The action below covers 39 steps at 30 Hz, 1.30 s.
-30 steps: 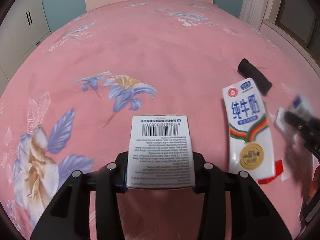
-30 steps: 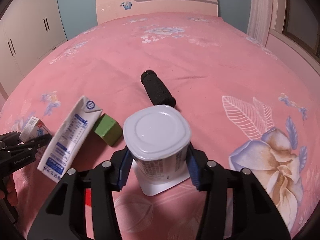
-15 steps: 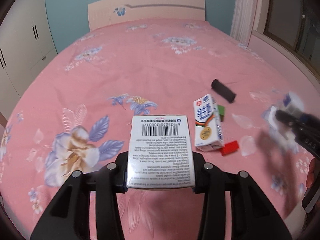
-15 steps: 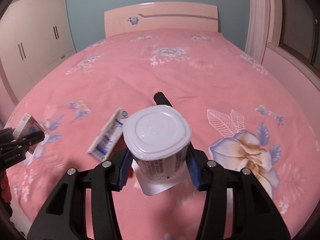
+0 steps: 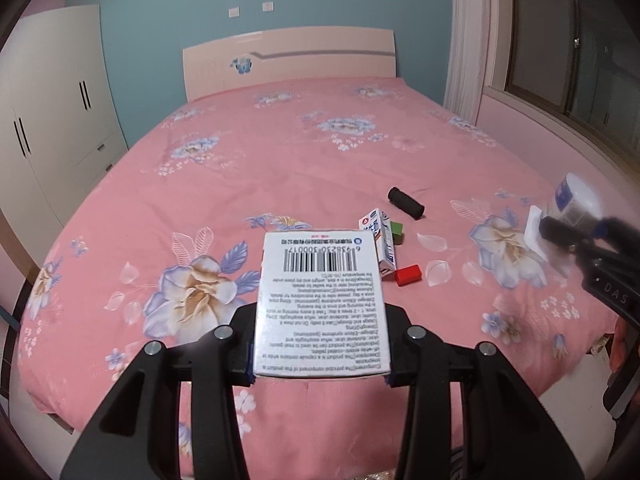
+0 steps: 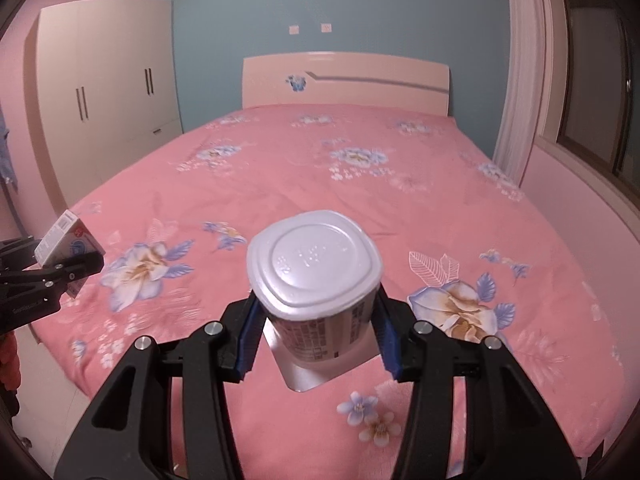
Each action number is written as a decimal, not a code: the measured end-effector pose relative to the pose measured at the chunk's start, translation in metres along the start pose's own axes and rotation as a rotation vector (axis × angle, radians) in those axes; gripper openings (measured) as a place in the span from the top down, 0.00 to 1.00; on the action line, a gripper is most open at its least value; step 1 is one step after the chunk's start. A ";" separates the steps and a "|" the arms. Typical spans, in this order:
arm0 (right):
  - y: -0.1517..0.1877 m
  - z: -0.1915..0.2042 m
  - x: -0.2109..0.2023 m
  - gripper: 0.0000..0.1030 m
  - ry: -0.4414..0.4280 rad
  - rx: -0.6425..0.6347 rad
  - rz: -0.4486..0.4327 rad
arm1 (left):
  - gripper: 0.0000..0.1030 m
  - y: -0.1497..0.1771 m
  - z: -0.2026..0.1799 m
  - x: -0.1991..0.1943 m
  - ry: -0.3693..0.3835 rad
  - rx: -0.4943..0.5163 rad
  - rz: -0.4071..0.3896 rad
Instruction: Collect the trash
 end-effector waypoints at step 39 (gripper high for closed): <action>0.076 0.107 -0.165 0.51 -0.121 -0.170 -0.052 | 0.56 0.127 -0.011 -0.145 0.004 0.086 -0.043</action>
Point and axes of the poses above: each gripper's, at about its wrist camera, not at the fingertips, and x roughly the way its jaws point, z to its left, y to its underside, the point moved 2 cm from there along x, roughly the way its jaws point, and after that the axes turned 6 degrees about -y, right-handed, at the moved point
